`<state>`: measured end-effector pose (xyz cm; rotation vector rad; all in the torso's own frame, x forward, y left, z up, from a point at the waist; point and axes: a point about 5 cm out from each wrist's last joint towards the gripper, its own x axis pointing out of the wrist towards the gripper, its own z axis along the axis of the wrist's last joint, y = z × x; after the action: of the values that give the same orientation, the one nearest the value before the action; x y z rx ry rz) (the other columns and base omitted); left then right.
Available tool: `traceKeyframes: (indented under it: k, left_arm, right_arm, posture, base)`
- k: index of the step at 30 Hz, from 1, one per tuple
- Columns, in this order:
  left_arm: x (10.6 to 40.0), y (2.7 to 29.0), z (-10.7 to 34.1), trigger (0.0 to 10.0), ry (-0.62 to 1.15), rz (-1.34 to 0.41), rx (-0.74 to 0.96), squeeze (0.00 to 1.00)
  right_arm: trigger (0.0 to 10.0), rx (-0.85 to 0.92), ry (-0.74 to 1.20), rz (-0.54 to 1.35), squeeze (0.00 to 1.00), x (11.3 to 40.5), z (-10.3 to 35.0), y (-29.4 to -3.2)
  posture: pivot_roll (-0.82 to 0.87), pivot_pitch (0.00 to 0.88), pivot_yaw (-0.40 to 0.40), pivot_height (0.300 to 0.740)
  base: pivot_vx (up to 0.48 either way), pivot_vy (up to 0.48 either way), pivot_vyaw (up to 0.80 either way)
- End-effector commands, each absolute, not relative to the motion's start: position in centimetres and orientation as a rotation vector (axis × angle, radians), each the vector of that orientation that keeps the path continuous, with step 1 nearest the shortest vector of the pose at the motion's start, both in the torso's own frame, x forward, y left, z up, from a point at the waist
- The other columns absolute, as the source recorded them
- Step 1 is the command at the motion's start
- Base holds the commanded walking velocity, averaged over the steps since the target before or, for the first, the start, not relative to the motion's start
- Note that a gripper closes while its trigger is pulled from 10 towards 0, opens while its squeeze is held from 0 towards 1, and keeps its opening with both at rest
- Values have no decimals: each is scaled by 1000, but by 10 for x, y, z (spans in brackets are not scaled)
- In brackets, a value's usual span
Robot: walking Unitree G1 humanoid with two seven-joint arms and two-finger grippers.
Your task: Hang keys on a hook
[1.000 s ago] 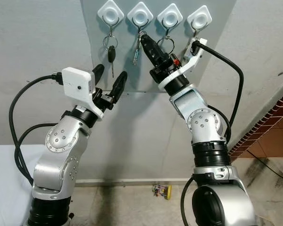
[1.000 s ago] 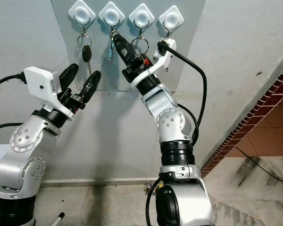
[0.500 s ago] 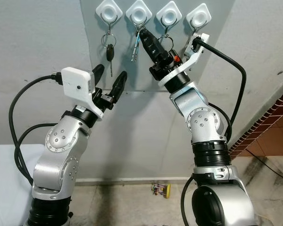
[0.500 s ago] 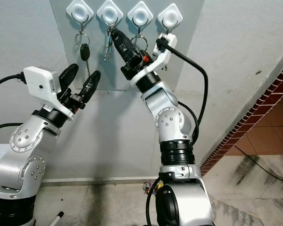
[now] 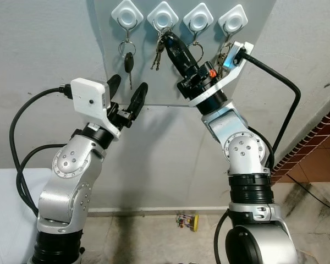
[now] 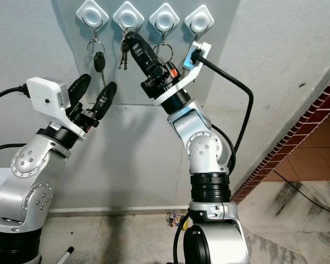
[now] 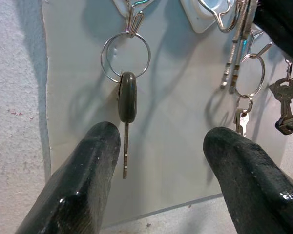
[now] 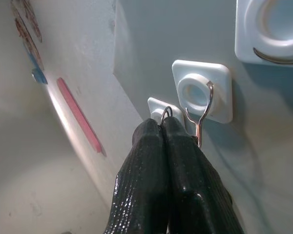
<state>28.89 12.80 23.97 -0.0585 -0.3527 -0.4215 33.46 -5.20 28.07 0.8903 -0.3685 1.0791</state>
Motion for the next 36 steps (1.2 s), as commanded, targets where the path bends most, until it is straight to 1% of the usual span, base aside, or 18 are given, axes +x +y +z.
traceKeyframes:
  k: [1, 5, 10, 11, 13, 15, 21, 26, 30, 31, 32, 36]
  left_arm:
    - [286, 127, 245, 10000, -375, -426, -62, 0]
    - [286, 127, 245, 10000, -375, -426, -62, 0]
    - [286, 126, 246, 10000, -379, -426, -61, 0]
    - [285, 126, 247, 10000, -380, -426, -61, 0]
    - [285, 126, 246, 10000, -379, -425, -61, 0]
    - [285, 126, 247, 10000, -378, -424, -62, 0]
    - [285, 126, 247, 10000, -378, -423, -62, 0]
    - [285, 126, 247, 10000, -379, -423, -63, 0]
    - [284, 126, 247, 10000, -379, -422, -65, 0]
    - [284, 126, 247, 10000, -378, -422, -64, 0]
    - [284, 127, 247, 10000, -378, -421, -64, 0]
    - [284, 128, 248, 10000, -376, -418, -65, 0]
  right_arm:
    - [10000, 894, -375, 1132, 0, 328, 283, -44]
    - [10000, 895, -374, 1133, 0, 328, 283, -44]
    - [10000, 890, -293, 1107, 0, 331, 280, -40]
    - [10000, 863, -247, 1071, 0, 334, 277, -38]
    - [10000, 843, -225, 1050, 0, 336, 276, -37]
    - [10000, 843, -206, 1074, 0, 335, 275, -35]
    - [10000, 815, -132, 1051, 0, 338, 270, -32]
    - [10000, 789, -156, 979, 0, 343, 270, -35]
    - [10000, 805, -155, 980, 0, 343, 270, -35]
    - [10000, 808, -153, 984, 388, 343, 270, -35]
    - [10000, 806, -156, 984, 1000, 343, 271, -35]
    - [10000, 827, -183, 1001, 1000, 342, 273, -36]
  posture:
    - [-65, 98, -42, 740]
    - [-65, 98, -42, 740]
    - [-63, 97, -42, 740]
    - [-63, 98, -43, 740]
    - [-63, 98, -43, 740]
    - [-62, 101, -44, 740]
    - [-63, 103, -44, 740]
    - [-62, 108, -44, 740]
    - [-62, 108, -44, 740]
    - [-59, 111, -44, 740]
    - [-59, 110, -43, 740]
    - [-56, 113, -44, 740]
  base:
    - [0, 0, 0]
    - [0, 0, 0]
    - [0, 0, 0]
    - [0, 0, 0]
    - [0, 0, 0]
    - [0, 0, 0]
    - [0, 0, 0]
    - [0, 0, 0]
    - [0, 0, 0]
    - [0, 0, 0]
    - [0, 0, 0]
    - [0, 0, 0]
